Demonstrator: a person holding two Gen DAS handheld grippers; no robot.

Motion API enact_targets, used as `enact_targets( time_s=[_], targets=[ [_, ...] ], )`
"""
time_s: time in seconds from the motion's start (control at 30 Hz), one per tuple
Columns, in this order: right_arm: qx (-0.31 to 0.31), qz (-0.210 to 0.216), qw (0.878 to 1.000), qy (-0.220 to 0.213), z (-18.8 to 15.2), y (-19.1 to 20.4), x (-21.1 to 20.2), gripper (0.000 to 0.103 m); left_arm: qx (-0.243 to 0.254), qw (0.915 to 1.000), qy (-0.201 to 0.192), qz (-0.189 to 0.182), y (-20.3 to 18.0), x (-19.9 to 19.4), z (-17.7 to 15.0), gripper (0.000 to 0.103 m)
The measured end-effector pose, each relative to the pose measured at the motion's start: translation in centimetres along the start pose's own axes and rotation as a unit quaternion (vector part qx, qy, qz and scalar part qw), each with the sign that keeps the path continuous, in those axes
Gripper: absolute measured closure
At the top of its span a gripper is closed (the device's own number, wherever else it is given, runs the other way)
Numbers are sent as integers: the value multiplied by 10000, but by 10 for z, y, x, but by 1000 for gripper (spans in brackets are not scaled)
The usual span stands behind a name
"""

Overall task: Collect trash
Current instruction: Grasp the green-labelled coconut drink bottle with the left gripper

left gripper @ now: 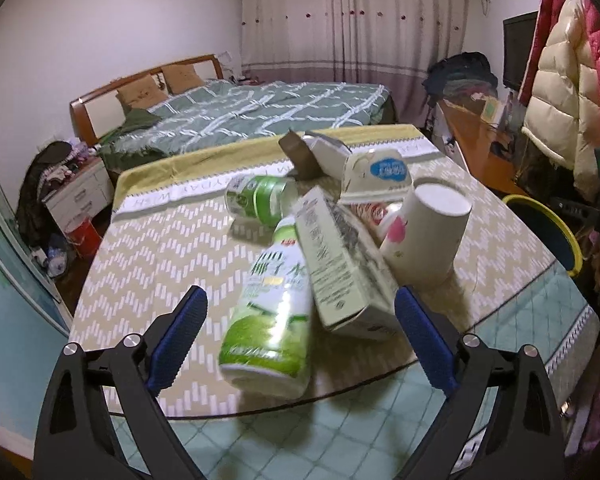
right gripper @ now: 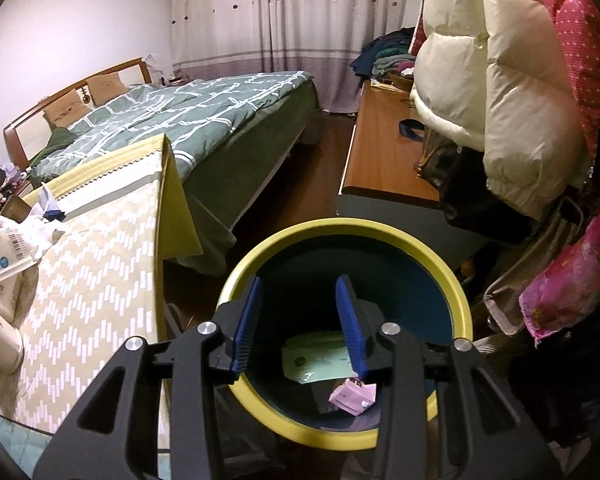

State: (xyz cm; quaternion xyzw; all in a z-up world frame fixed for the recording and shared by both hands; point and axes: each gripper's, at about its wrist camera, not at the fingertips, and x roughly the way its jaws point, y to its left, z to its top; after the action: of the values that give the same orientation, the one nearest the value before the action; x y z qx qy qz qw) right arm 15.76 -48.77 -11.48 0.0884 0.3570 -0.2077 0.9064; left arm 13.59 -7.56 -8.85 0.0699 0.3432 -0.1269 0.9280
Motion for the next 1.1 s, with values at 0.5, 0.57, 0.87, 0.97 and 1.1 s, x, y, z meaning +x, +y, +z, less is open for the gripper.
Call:
enact_targets(
  time_s=[0.5, 0.57, 0.87, 0.97, 1.1],
  targets=[
    [-34, 315, 9995, 36, 2, 13, -3, 65, 275, 9985, 463, -53, 15, 26, -30, 17],
    [-58, 345, 9994, 50, 1, 15, -2, 65, 174, 9985, 523, 3, 20, 33, -28, 22],
    [-103, 482, 9987, 101, 1, 22, 0, 65, 5, 9985, 498, -229, 30, 44, -27, 47],
    [-117, 522, 9985, 98, 1, 25, -1, 65, 28, 9992, 380, -101, 32, 38, -25, 48],
    [-137, 560, 9983, 70, 3, 27, -5, 65, 2, 9999, 138, 50, 39, 19, -17, 48]
  ],
)
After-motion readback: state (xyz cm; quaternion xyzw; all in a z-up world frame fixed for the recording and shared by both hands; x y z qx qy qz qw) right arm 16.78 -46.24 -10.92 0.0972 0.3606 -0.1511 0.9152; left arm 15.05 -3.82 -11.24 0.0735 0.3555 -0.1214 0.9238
